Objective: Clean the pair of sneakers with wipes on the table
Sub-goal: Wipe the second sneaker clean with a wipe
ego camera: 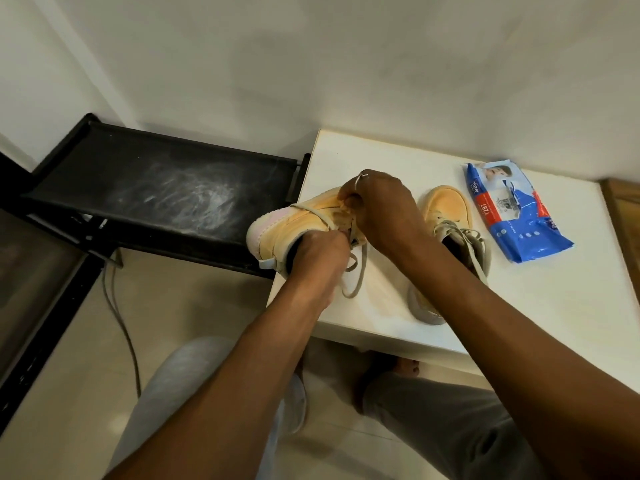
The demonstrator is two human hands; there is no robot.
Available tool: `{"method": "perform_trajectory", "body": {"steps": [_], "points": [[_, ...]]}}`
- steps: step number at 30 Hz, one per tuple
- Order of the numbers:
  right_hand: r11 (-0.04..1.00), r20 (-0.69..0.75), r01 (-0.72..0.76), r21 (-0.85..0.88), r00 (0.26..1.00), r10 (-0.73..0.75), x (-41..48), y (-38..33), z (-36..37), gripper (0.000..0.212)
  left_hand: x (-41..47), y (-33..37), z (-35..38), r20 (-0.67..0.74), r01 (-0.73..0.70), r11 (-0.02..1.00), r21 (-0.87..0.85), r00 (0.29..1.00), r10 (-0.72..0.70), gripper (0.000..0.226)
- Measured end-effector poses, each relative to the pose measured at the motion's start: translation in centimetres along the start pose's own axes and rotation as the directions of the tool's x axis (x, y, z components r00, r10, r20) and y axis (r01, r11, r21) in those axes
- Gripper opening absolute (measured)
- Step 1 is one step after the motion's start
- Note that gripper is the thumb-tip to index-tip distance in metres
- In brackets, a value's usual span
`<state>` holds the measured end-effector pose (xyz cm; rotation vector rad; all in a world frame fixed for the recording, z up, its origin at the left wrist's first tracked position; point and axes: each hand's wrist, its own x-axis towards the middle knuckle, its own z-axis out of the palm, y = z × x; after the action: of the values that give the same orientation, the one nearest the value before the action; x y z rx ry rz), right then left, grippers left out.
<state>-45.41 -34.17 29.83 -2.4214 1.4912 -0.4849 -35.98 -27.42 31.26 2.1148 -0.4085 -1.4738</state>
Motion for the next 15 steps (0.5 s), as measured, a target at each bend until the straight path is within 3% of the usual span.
{"method": "perform_trajectory", "body": {"steps": [6, 9, 11, 15], "points": [[0.972, 0.031, 0.118, 0.201, 0.991, -0.126, -0.1, -1.2, -0.5, 0.023, 0.4, -0.1, 0.1, 0.027, -0.053, 0.996, 0.067, 0.998, 0.051, 0.034], [0.986, 0.0, 0.153, 0.071, 0.988, -0.153, -0.1, -0.8, -0.5, 0.023, 0.3, -0.3, 0.2, 0.025, -0.085, 0.995, 0.058, 0.996, 0.084, 0.034], [0.996, -0.012, 0.078, -0.035, 0.997, -0.078, 0.1, 0.2, -0.9, 0.024, 0.0, -0.4, 0.2, -0.003, -0.06, 0.998, -0.017, 0.998, 0.06, 0.034], [0.987, -0.018, -0.051, -0.153, 0.999, 0.049, 0.1, 1.9, -1.3, 0.025, 0.1, -0.8, 0.2, -0.036, -0.162, 0.987, -0.021, 0.986, 0.162, 0.027]]}}
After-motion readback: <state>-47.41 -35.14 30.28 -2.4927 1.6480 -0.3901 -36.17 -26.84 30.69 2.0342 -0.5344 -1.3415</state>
